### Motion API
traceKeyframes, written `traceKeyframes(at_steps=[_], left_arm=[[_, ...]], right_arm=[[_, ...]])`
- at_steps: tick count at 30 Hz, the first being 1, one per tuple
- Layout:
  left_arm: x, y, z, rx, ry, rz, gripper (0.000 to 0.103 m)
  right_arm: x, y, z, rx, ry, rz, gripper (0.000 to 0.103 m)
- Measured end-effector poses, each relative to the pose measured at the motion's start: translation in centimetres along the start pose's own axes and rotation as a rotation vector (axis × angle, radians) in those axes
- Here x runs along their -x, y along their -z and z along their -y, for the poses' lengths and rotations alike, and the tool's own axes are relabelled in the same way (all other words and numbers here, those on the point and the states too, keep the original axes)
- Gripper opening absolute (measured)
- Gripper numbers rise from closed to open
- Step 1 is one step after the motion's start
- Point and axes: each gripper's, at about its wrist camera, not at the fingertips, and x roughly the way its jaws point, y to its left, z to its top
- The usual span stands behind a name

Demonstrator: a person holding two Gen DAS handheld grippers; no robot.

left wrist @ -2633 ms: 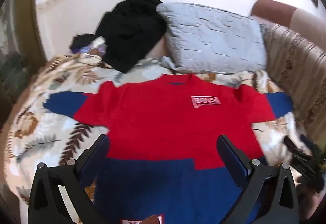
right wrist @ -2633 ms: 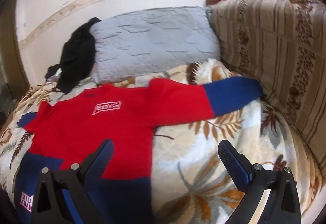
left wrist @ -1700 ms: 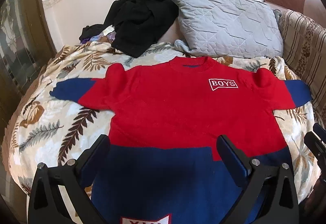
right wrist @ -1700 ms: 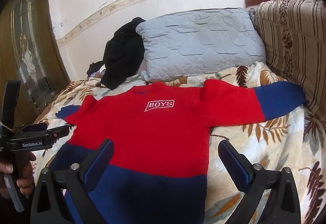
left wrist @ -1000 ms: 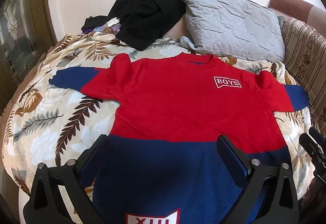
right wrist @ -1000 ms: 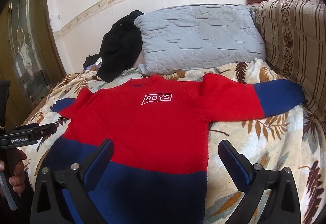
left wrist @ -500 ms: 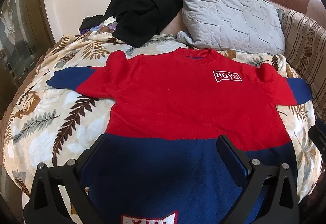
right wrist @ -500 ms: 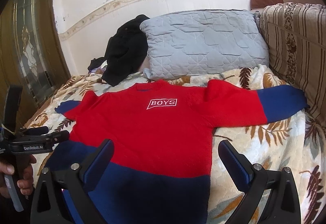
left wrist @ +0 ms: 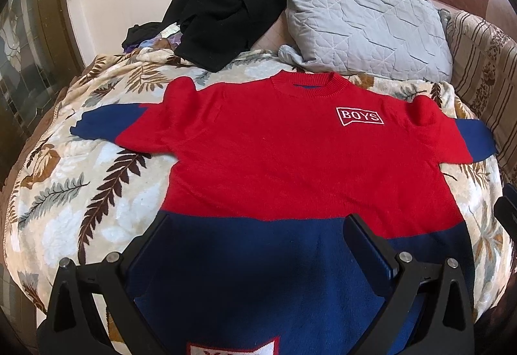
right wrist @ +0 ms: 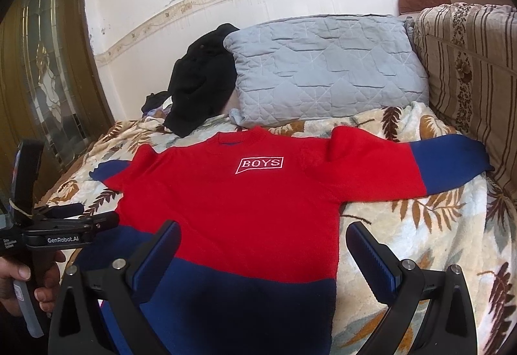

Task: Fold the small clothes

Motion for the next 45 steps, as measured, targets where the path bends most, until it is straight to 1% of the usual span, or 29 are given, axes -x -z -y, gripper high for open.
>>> traceKeyframes(at_steps=[15,17,18,20,21,22,24,25,26,28,29,31,32,33,34,35,36,37,39,41,43,44,45], left_arm=[[-0.8,-0.5,0.2,-0.002,0.012,-0.008,0.103],[-0.8,-0.6,-0.2,0.006,0.016,-0.001,0.103],[-0.7,-0.8,-0.9,0.023,0.018,0.012,0.103],[-0.8,-1.3,-2.6,0.06,0.017,0.027,0.103],[-1.0,-1.7,-4.5,0.088,0.002,0.038,0.103],[-1.3,-1.9,-5.8,0.106,-0.018,0.043,0.103],[-2.5,-2.3,-9.8,0.164,-0.09,0.037,0.103],[-3.2,-2.3,-11.8,0.19,-0.128,0.03,0.103],[-3.7,-2.4,-13.2,0.207,-0.158,0.025,0.103],[-5.1,-2.1,-16.5,0.243,-0.238,0.005,0.103],[-5.7,-2.0,-17.7,0.253,-0.263,0.0,0.103],[-6.9,-1.5,-19.7,0.273,-0.312,-0.011,0.103],[-7.6,-1.1,-20.5,0.279,-0.322,-0.018,0.103],[-8.5,-0.6,-21.2,0.285,-0.332,-0.035,0.103],[-9.3,-0.2,-21.7,0.29,-0.336,-0.048,0.103],[-10.1,0.4,-22.2,0.302,-0.332,-0.069,0.103],[-10.7,0.9,-22.8,0.336,-0.306,-0.082,0.103],[-10.6,1.0,-23.2,0.352,-0.301,-0.064,0.103],[-10.7,1.0,-23.5,0.363,-0.295,-0.059,0.103],[-10.9,1.1,-23.5,0.356,-0.303,-0.055,0.103],[-11.0,1.0,-23.5,0.353,-0.304,-0.054,0.103],[-11.2,0.9,-23.6,0.355,-0.302,-0.054,0.103],[-11.3,0.9,-23.7,0.355,-0.301,-0.053,0.103]], right_arm=[[-0.3,0.2,-0.1,0.006,-0.001,-0.008,0.103],[-0.4,0.2,0.0,-0.003,-0.005,-0.013,0.103],[-0.4,0.2,0.5,-0.031,-0.02,-0.02,0.103],[-0.4,0.0,2.6,-0.142,-0.073,-0.027,0.103],[-0.3,-0.2,4.1,-0.214,-0.102,-0.023,0.103],[-0.2,-0.4,6.4,-0.313,-0.124,-0.012,0.103],[-0.4,-0.7,10.7,-0.48,-0.125,0.01,0.103],[-0.9,-0.9,13.8,-0.584,-0.118,0.03,0.103],[-1.3,-1.0,15.7,-0.649,-0.115,0.043,0.103],[-3.2,-1.0,21.1,-0.827,-0.11,0.062,0.103],[-4.1,-0.9,22.8,-0.881,-0.099,0.06,0.102],[-6.4,-0.8,26.2,-0.989,-0.077,0.042,0.092],[-7.4,-0.8,27.5,-1.031,-0.058,0.027,0.086],[-8.2,-0.5,28.5,-1.06,-0.021,0.016,0.083],[-8.9,-0.2,29.5,-1.1,0.027,0.015,0.082],[-9.3,0.0,30.1,-1.138,0.056,0.022,0.076],[-9.6,-0.1,30.5,-1.141,0.088,0.024,0.065],[-9.7,-0.4,30.7,-1.133,0.115,0.022,0.063],[-9.9,-0.8,31.0,-1.145,0.174,0.029,0.06],[-10.2,-1.2,31.5,-1.144,0.207,0.031,0.06],[-11.1,-2.5,31.8,-1.066,0.27,-0.008,0.058],[-11.7,-3.2,31.9,-1.033,0.318,-0.059,0.027],[-12.1,-3.7,32.0,-1.019,0.339,-0.095,0.006]])
